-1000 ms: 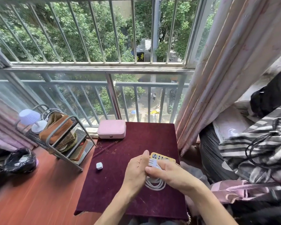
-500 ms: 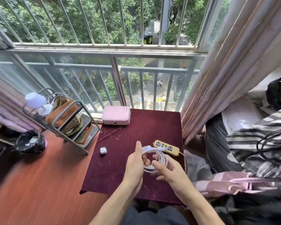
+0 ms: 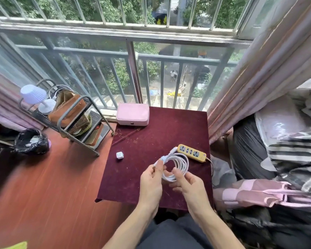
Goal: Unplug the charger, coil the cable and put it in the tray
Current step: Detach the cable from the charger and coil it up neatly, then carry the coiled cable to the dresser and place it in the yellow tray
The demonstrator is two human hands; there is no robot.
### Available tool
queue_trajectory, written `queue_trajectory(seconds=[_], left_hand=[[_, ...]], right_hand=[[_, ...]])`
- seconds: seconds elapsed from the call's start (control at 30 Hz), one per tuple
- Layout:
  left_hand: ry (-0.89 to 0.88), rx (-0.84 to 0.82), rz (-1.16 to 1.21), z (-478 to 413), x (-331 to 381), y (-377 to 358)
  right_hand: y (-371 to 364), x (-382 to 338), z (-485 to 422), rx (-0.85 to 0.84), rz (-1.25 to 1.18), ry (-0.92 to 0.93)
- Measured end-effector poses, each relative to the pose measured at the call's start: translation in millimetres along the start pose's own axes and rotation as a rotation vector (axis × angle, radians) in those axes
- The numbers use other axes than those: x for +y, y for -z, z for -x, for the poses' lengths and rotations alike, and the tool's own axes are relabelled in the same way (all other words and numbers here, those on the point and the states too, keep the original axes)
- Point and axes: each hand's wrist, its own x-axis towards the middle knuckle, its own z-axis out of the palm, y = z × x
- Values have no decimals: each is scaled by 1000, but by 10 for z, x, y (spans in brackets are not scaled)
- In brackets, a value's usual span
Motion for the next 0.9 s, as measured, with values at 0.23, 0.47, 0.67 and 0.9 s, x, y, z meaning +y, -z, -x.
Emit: queue_trajectory(seconds=[0.23, 0.47, 0.67, 0.9], left_hand=[[228, -20, -85, -579, -240, 475], [431, 180, -516, -1808, -1004, 1328], [446, 292, -795, -2753, -1502, 1734], [436, 310, -906, -3372, -1749, 1709]], right_hand=[[-185, 267, -410, 102, 96, -106], [-194, 895, -768, 242, 141, -281], [-225, 1448, -919, 304, 199, -348], [-277, 1786, -906, 324, 165, -431]])
